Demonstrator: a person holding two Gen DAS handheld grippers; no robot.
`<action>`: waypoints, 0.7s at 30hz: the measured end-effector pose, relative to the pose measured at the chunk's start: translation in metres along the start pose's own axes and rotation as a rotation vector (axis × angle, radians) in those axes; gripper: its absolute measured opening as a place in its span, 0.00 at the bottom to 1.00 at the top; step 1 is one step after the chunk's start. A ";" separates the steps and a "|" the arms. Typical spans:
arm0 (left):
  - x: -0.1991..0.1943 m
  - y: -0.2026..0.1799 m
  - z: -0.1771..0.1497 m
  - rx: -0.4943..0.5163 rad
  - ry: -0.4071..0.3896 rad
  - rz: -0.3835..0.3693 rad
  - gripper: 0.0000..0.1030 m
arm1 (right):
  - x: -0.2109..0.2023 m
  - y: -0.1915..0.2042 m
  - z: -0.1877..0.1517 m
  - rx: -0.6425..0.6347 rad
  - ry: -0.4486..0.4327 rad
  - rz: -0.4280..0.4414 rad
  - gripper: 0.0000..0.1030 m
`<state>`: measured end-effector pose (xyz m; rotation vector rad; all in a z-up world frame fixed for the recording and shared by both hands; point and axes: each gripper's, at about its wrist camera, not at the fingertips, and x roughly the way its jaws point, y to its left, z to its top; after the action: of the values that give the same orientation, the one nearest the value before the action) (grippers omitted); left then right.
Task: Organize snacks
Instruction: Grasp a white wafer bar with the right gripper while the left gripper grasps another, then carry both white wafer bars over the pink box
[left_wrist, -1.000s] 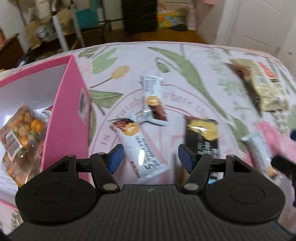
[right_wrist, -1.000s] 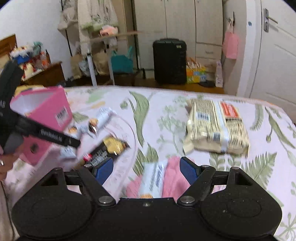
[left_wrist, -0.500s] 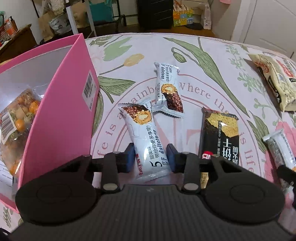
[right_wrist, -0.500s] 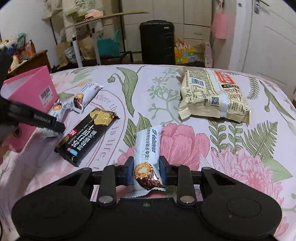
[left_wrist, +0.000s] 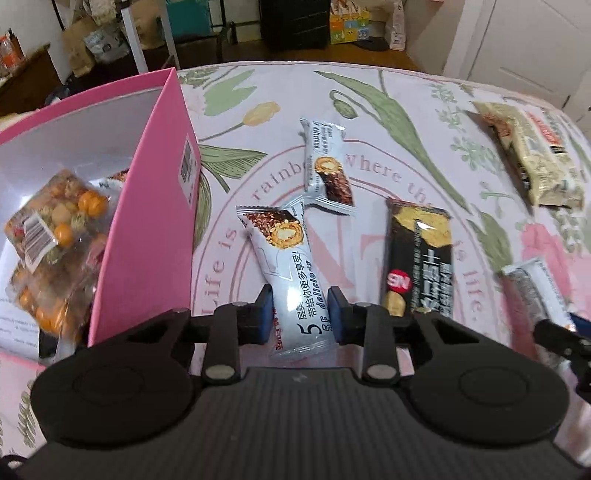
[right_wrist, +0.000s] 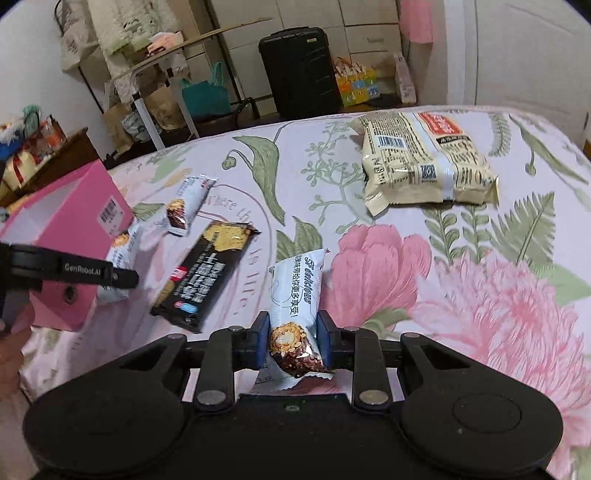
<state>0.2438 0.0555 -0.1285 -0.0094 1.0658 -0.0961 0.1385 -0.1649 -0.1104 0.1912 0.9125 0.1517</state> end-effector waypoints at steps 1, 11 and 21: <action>-0.004 0.000 -0.001 0.000 -0.002 -0.011 0.29 | -0.003 0.001 0.000 0.015 -0.003 0.017 0.30; -0.052 0.019 -0.020 -0.015 0.042 -0.135 0.29 | -0.030 0.025 0.013 0.022 0.023 0.115 0.30; -0.104 0.034 -0.039 -0.020 -0.012 -0.167 0.29 | -0.039 0.066 0.018 -0.102 0.007 0.130 0.30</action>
<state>0.1619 0.0993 -0.0586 -0.1165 1.0525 -0.2361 0.1259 -0.1108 -0.0547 0.1550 0.8973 0.3194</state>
